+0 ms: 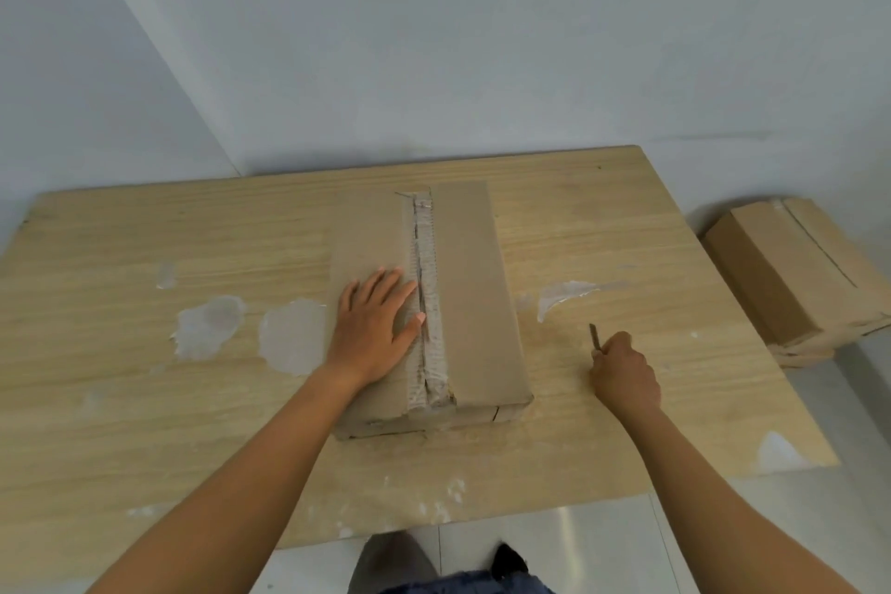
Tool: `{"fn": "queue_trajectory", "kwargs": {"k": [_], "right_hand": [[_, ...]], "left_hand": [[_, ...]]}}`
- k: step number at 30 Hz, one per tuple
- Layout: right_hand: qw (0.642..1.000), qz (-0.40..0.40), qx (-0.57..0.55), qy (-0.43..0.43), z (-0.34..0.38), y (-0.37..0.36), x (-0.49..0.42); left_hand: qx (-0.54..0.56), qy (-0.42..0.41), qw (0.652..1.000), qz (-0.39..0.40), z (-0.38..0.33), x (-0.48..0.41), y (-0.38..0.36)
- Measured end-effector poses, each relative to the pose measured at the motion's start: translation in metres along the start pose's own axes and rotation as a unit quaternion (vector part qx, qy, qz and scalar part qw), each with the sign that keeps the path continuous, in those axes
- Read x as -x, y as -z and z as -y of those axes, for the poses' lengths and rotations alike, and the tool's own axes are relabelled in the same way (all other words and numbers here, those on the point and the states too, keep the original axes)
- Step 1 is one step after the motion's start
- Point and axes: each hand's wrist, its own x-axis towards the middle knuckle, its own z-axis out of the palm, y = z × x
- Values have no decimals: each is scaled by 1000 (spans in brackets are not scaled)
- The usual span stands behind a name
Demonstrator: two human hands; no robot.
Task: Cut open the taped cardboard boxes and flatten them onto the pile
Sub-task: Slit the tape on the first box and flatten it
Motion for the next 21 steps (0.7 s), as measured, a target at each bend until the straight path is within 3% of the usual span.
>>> {"fn": "queue_trajectory", "kwargs": {"k": [4,8,15,21], "right_hand": [[991,-71,-106,50,50,12,-5],[977,-113,-132,125,132,19,-6],[976,-58,-24,206,247,-20,-14],[976,-59,78,193,295,-30,-37]], "left_hand": [[27,-22,999,-23,18,-19,14],[47,-52,997,-18,45,-46,18],[45,-121,992,10,73,-84,15],[38,-144,989,-17,81,-93,7]]}}
